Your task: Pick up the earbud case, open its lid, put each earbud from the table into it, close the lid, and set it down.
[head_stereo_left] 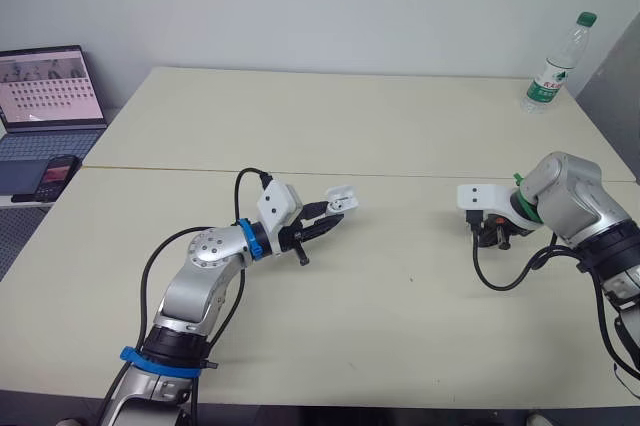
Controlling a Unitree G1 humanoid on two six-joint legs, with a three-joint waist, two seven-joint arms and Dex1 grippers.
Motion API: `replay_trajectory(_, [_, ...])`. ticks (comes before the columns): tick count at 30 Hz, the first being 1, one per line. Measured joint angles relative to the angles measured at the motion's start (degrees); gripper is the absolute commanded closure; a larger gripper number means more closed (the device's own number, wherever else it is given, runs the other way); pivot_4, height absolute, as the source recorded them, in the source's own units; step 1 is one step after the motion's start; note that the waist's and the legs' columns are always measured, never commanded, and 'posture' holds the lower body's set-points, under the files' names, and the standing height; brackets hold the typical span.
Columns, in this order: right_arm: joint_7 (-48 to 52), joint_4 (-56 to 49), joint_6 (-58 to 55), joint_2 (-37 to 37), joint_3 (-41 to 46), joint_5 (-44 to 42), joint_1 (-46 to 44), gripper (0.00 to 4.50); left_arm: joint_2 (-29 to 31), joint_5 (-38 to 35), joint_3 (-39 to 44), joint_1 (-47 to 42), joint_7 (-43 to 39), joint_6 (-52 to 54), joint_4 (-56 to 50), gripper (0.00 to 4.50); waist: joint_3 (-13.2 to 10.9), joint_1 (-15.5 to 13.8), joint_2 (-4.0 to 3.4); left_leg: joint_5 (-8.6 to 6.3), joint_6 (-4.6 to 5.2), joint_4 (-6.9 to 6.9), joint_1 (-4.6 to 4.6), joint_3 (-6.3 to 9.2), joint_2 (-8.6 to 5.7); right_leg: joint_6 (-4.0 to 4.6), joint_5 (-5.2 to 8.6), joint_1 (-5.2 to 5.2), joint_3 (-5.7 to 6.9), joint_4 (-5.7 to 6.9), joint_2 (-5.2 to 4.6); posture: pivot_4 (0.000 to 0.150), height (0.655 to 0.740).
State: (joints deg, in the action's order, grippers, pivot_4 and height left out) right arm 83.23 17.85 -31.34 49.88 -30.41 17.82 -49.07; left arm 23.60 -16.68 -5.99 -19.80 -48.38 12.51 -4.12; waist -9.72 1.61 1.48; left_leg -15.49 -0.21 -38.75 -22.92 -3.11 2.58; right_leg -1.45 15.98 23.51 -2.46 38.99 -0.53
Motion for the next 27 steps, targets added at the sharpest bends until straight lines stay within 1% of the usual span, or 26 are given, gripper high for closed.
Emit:
replay_trajectory(4, [-3.35,-3.16,-1.95,-2.88,6.64,-5.2,1.85,4.11,-2.78,-1.29,0.29,-0.23,1.94,2.32,0.0,3.74,0.0,0.0,0.0,0.0,0.0,-0.01,-0.01,0.04,0.0,0.0,0.0,-0.01,-0.02,0.02,0.0,0.15,0.7362])
replay_trajectory(9, [-11.15,-8.19,-5.48,-8.19,19.34,-14.29,6.44,4.11,-6.55,-1.35,0.8,-2.75,5.97,3.88,0.38,3.74,0.0,-0.08,0.01,0.0,0.0,-0.02,-0.04,0.2,-0.03,-0.01,-0.01,-0.1,-0.03,0.0,0.02,0.15,0.7362])
replay_trajectory(10, [-13.15,-10.29,-6.71,-10.07,22.86,-16.92,8.04,4.11,-7.61,-1.16,0.78,-3.5,6.89,3.87,0.77,3.74,0.0,-0.1,0.01,0.0,0.0,-0.03,-0.04,0.22,-0.04,-0.01,-0.01,-0.11,-0.03,0.0,0.02,0.15,0.7362])
replay_trajectory(13, [-17.68,-16.19,-10.26,-14.92,29.68,-23.3,11.2,4.11,-9.86,-0.76,0.25,-4.78,8.54,3.72,2.01,3.74,0.0,-0.13,0.01,0.0,0.0,-0.02,-0.05,0.24,-0.05,-0.01,-0.01,-0.12,-0.03,0.0,0.02,0.15,0.7362])
replay_trajectory(17, [-25.83,-22.99,-15.82,-21.3,38.21,-30.67,13.36,4.11,-12.3,-0.43,-0.64,-5.84,9.69,3.72,2.72,3.74,0.0,-0.11,0.0,0.0,-0.01,-0.02,-0.04,0.24,-0.05,-0.01,-0.01,-0.12,-0.03,0.04,0.03,0.15,0.7362])
replay_trajectory(19, [-30.64,-27.24,-17.63,-26.18,42.21,-34.5,14.54,4.11,-12.78,-0.05,-1.19,-6.26,10.11,3.65,2.89,3.74,0.01,-0.06,0.0,0.0,-0.01,-0.02,-0.03,0.28,-0.01,-0.01,-0.01,-0.13,-0.02,0.05,0.06,0.15,0.7362])
replay_trajectory(22, [-38.06,-32.06,-19.58,-33.21,45.89,-39.51,15.88,4.11,-13.52,0.11,-1.75,-6.9,10.2,3.65,3.48,3.74,0.02,0.03,-0.01,0.0,-0.01,0.0,-0.03,0.3,0.0,-0.01,-0.01,-0.12,-0.02,0.07,0.27,0.15,0.7362])
replay_trajectory(25, [-44.97,-35.84,-19.5,-40.06,48.26,-43.67,17.12,4.11,-13.88,0.06,-2.08,-6.98,10.19,3.72,3.82,3.74,0.02,0.06,-0.02,0.0,-0.01,-0.01,-0.03,0.28,0.0,-0.01,-0.01,-0.12,-0.03,0.07,0.27,0.15,0.7362])
replay_trajectory(27, [-47.88,-37.51,-18.79,-41.95,48.07,-45.05,18.14,4.11,-14.27,-0.03,-2.11,-7.17,10.2,3.88,3.81,3.74,0.02,0.04,-0.02,0.0,-0.01,-0.01,-0.04,0.27,-0.02,-0.02,-0.01,-0.12,-0.03,0.05,0.26,0.15,0.7362])
